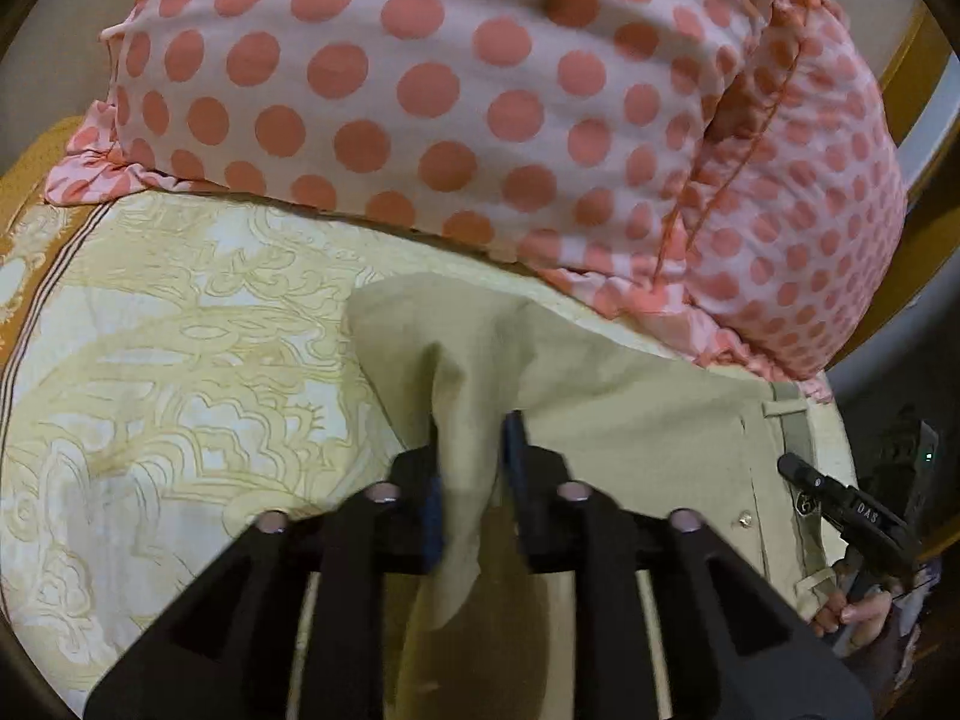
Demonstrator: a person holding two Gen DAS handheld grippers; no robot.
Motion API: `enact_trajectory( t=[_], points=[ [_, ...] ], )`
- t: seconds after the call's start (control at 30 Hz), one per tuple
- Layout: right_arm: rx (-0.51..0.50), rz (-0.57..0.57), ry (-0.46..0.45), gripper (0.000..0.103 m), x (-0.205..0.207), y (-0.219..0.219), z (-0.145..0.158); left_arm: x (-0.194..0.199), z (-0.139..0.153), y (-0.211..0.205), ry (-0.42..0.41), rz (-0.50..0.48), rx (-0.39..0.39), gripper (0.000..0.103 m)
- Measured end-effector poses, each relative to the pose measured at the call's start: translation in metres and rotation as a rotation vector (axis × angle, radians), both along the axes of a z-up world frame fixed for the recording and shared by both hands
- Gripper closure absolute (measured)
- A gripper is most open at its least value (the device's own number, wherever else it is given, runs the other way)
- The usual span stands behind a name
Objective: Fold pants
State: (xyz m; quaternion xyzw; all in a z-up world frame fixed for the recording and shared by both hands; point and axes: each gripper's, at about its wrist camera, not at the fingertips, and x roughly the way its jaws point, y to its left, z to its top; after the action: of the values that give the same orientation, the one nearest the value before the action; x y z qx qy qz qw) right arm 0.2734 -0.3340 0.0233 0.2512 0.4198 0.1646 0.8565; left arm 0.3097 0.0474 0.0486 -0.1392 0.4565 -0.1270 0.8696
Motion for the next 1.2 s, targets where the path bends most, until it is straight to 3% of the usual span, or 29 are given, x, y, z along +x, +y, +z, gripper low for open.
enact_trajectory(
  t=[0.03, 0.07, 0.1, 0.13, 0.2, 0.27, 0.3, 0.37, 0.4, 0.47, 0.5, 0.57, 0.63, 0.67, 0.73, 0.8, 0.9, 0.97, 1.03, 1.2],
  points=[
    [-0.028, -0.013, 0.010, 0.069, -0.003, -0.001, 0.002, -0.005, 0.005, 0.002, -0.019, 0.011, 0.021, 0.073],
    [-0.064, -0.043, 0.006, 0.061, -0.009, -0.003, 0.008, -0.017, 0.017, 0.007, -0.074, 0.048, 0.080, 0.068],
    [-0.102, -0.093, -0.035, 0.051, -0.023, -0.007, 0.021, -0.033, 0.029, 0.012, -0.136, 0.070, 0.119, 0.054],
    [-0.090, -0.103, -0.089, 0.043, -0.035, -0.008, 0.030, -0.049, 0.039, 0.016, -0.182, 0.062, 0.094, 0.050],
    [0.002, -0.023, -0.153, 0.041, -0.055, -0.002, 0.041, -0.071, 0.046, 0.015, -0.194, -0.006, -0.024, 0.050],
    [0.079, 0.071, -0.134, 0.040, -0.063, 0.013, 0.038, -0.082, 0.039, 0.001, -0.142, -0.095, -0.109, 0.048],
    [0.112, 0.109, -0.076, 0.038, -0.063, 0.024, 0.027, -0.083, 0.028, -0.008, -0.097, -0.123, -0.124, 0.048],
    [0.122, 0.093, 0.053, 0.035, -0.055, 0.031, 0.001, -0.073, 0.002, -0.022, 0.002, -0.134, -0.133, 0.049],
    [0.163, 0.075, 0.060, 0.036, -0.054, 0.027, -0.006, -0.067, -0.011, -0.025, 0.040, -0.120, -0.128, 0.053],
    [0.245, 0.029, 0.092, 0.036, -0.056, 0.015, -0.009, -0.073, -0.013, -0.027, 0.000, -0.084, -0.078, 0.062],
    [0.241, -0.011, 0.113, 0.035, -0.064, 0.011, -0.004, -0.080, -0.009, -0.029, 0.004, -0.076, -0.046, 0.059],
    [0.090, -0.029, 0.057, 0.027, -0.094, 0.022, 0.016, -0.106, 0.003, -0.031, -0.045, -0.058, 0.022, 0.039],
    [-0.035, -0.008, -0.036, 0.005, -0.127, 0.043, 0.032, -0.144, 0.014, -0.029, -0.123, -0.035, 0.127, 0.013],
    [-0.119, 0.006, -0.086, 0.004, -0.152, 0.058, 0.036, -0.174, 0.016, -0.032, -0.166, -0.024, 0.201, 0.010],
    [-0.227, 0.035, -0.142, 0.004, -0.181, 0.078, 0.033, -0.207, 0.011, -0.036, -0.195, -0.029, 0.253, 0.004],
    [-0.362, 0.027, -0.166, 0.004, -0.205, 0.101, 0.022, -0.241, -0.006, -0.044, -0.185, -0.037, 0.313, 0.002],
    [-0.469, 0.004, -0.185, 0.004, -0.224, 0.122, 0.004, -0.266, -0.029, -0.050, -0.153, -0.029, 0.370, 0.002],
    [-0.523, -0.037, -0.171, 0.004, -0.227, 0.129, -0.007, -0.278, -0.030, -0.051, -0.208, 0.021, 0.410, 0.002],
    [-0.556, -0.069, -0.153, 0.002, -0.228, 0.131, -0.013, -0.284, -0.032, -0.043, -0.198, 0.043, 0.382, 0.002],
    [-0.550, -0.153, -0.221, 0.001, -0.245, 0.132, -0.019, -0.289, -0.035, -0.043, -0.240, 0.070, 0.372, 0.002]
  ],
)
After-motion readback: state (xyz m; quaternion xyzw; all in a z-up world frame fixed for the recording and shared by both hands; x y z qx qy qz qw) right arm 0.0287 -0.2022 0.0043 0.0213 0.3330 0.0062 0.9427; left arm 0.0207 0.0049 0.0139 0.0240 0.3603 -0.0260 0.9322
